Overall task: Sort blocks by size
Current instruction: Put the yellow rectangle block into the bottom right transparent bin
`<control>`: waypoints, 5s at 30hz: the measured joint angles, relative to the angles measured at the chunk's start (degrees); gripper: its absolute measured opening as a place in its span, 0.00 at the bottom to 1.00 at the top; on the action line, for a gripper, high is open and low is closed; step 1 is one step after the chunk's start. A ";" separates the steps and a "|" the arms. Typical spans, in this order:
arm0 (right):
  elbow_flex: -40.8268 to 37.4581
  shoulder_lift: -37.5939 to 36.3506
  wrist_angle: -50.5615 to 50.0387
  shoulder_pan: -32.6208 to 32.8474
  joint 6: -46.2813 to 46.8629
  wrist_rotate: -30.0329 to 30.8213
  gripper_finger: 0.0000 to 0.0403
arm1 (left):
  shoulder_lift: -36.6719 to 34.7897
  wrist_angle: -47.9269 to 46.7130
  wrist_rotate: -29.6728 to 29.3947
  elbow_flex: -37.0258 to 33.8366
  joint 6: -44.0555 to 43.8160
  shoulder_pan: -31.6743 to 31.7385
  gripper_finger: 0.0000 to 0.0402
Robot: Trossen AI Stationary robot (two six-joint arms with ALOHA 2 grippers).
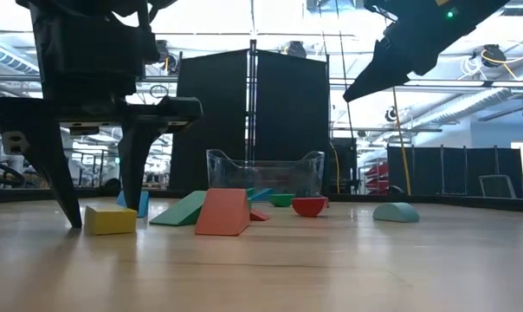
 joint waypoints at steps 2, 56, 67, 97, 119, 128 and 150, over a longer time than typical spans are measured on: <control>0.00 0.00 -0.01 0.02 0.00 -0.01 0.34 | 0.02 0.11 -0.31 -0.03 -0.03 -0.01 0.47; 0.00 0.02 0.73 0.04 -3.50 -13.64 0.34 | -7.06 2.42 5.47 1.86 -16.78 8.14 0.18; 0.00 0.02 0.61 0.90 -6.21 -16.07 0.34 | -12.16 0.98 7.52 1.81 -16.85 9.96 0.08; 0.00 0.02 1.08 0.90 -6.01 -16.14 0.34 | 2.40 7.70 7.04 0.08 -21.12 8.83 0.64; 0.02 4.02 10.53 0.92 -11.09 -23.01 0.34 | -2.26 2.91 6.03 3.29 -22.78 11.44 0.28; -0.02 13.98 19.06 0.90 -24.65 -16.07 0.39 | -8.79 10.96 14.28 3.40 -22.76 17.42 0.28; -0.02 14.40 32.86 1.53 -44.24 -13.10 0.40 | -7.89 18.65 27.28 3.29 -21.21 25.06 0.28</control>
